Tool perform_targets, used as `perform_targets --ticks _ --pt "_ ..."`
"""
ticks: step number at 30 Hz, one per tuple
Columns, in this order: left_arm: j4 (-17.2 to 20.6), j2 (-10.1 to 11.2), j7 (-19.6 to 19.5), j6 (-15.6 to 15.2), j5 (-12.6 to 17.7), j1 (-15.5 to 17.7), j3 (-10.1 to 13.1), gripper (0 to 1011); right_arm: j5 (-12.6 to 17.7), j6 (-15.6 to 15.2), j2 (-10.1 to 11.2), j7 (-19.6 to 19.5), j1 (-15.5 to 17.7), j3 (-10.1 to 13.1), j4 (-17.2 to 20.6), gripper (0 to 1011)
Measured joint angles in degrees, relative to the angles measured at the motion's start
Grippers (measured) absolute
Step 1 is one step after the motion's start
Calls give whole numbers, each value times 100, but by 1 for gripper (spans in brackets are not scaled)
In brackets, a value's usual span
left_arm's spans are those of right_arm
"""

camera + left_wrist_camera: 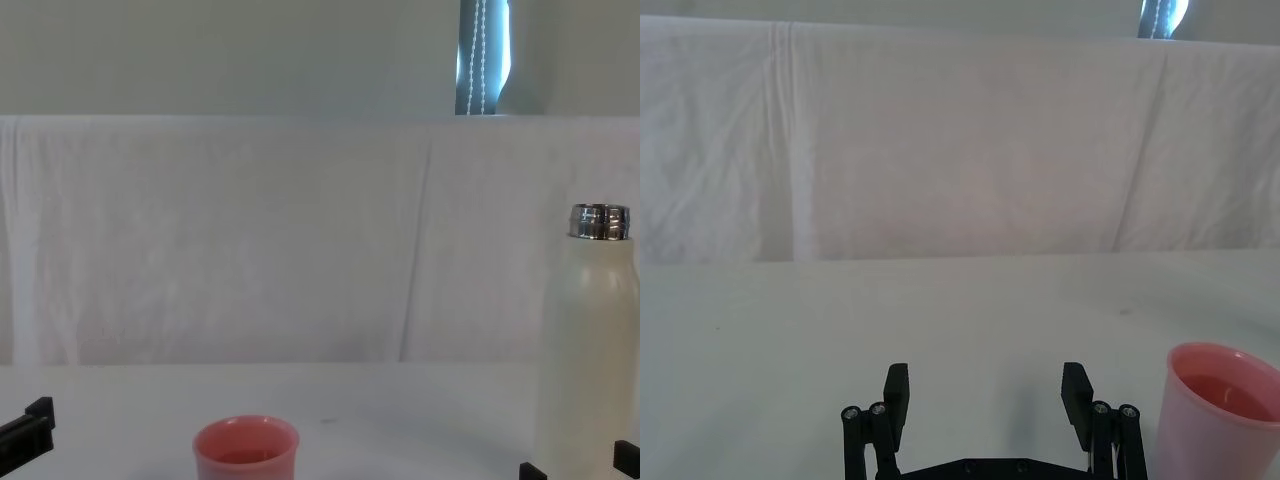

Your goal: Grasp the thermos with one hand and pour water into the cup lid.

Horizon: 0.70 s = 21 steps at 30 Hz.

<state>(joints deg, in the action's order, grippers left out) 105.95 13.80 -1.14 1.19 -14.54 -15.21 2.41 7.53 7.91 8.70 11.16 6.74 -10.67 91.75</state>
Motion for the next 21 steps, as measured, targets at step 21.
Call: perform_targets --ticks 21 --pt "0 0 0 0 0 0 0 1001 0 0 0 0 0 0 6 1003"
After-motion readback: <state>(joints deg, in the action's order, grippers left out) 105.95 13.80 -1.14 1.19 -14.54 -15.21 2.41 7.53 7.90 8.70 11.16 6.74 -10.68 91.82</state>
